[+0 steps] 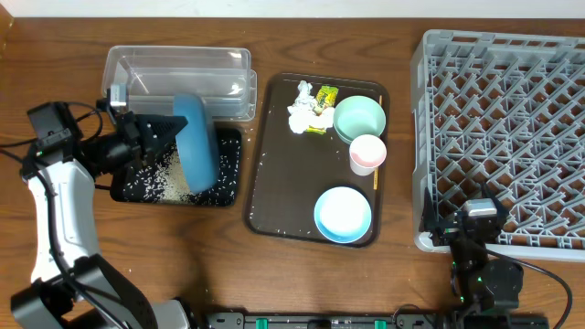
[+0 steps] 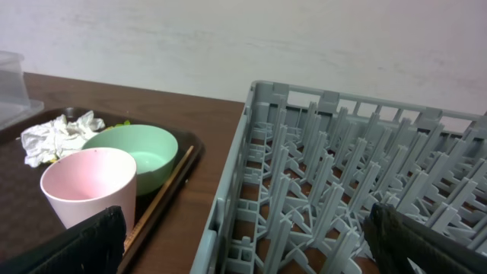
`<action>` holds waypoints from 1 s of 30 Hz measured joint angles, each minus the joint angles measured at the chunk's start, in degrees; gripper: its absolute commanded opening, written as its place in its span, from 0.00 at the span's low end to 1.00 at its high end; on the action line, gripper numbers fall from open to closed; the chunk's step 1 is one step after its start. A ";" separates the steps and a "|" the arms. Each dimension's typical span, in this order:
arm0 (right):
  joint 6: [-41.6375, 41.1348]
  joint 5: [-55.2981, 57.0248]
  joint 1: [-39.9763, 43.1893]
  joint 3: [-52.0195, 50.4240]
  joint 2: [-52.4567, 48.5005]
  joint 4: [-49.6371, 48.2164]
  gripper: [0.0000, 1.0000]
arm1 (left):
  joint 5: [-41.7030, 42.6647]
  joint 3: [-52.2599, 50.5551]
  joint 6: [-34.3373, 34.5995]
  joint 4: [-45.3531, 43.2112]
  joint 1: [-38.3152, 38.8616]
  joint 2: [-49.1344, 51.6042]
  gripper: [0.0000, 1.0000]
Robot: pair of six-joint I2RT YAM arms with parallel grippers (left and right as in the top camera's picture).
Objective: Sort waste into correct bins and load items into the dishwasher rack
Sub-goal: 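Tilt the blue plate with the left gripper to pour rice onto the black tray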
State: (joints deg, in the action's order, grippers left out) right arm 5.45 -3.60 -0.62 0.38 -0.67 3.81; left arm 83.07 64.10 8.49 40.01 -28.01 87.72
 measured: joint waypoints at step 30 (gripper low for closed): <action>0.00 0.00 0.00 0.00 0.00 0.02 0.99 | 4.46 -0.94 2.19 0.63 -8.74 1.90 0.06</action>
State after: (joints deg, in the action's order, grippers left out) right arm 5.45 -3.60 -0.62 0.38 -0.67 3.84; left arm 87.53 63.16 10.68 40.64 -36.75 89.62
